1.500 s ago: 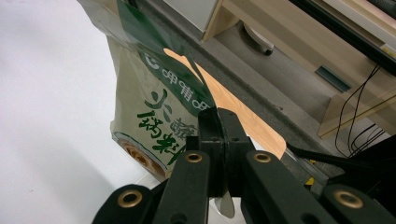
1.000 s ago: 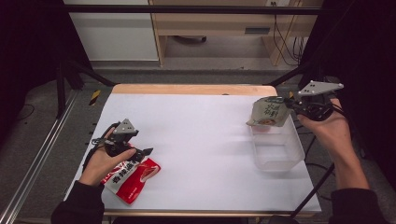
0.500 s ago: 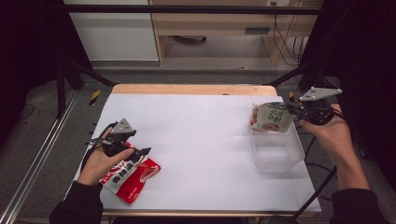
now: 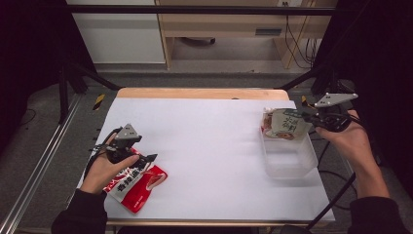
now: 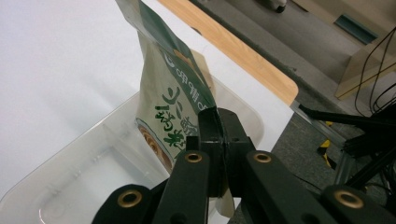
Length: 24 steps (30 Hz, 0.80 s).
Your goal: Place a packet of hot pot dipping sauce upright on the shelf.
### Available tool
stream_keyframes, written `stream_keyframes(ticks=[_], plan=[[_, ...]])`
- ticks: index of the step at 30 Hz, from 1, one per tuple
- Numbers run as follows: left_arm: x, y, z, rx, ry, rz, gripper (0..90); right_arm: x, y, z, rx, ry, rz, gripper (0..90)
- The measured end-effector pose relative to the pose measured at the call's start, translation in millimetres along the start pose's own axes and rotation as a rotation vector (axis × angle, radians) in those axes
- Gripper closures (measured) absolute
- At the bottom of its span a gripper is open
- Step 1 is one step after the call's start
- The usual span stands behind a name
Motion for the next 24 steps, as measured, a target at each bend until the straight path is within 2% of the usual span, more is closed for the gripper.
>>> stream_keyframes(ticks=[5, 9, 17, 21, 23, 24], plan=[[-0.6, -0.9, 0.5, -0.003, 0.005, 0.003, 7.5, -13.5, 9.5, 2.1, 0.026, 0.038, -0.028, 90.0], [-1.3, -1.6, 0.5, -0.004, 0.006, 0.006, 7.4, -24.8, 11.8, 4.8, 0.03, 0.069, -0.024, 89.4], [-3.0, -0.4, 3.2, 0.0, 0.014, 0.003, 7.5, -33.9, 1.3, 5.8, -0.028, 0.05, 0.013, 86.5], [-3.1, 0.7, 4.2, 0.003, 0.016, 0.003, 7.5, -34.0, 0.2, 7.0, -0.051, 0.041, 0.014, 84.4], [-3.2, 1.5, 5.3, 0.004, 0.019, 0.002, 7.4, -33.7, 0.1, 7.4, -0.058, 0.035, 0.016, 82.0], [-3.4, 1.9, 6.0, 0.006, 0.02, 0.0, 7.4, -33.1, 0.0, 7.9, -0.063, 0.035, 0.019, 77.6]])
Point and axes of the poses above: each handheld gripper's, and its own axes: x roughly backward along the jaws, z roughly out of its underside, y roughly to its left, the point moved 10 cm from there along -x, roughly forward along the jaws, and after that the axes turned 1 degree about z, right-handed, at the moved point
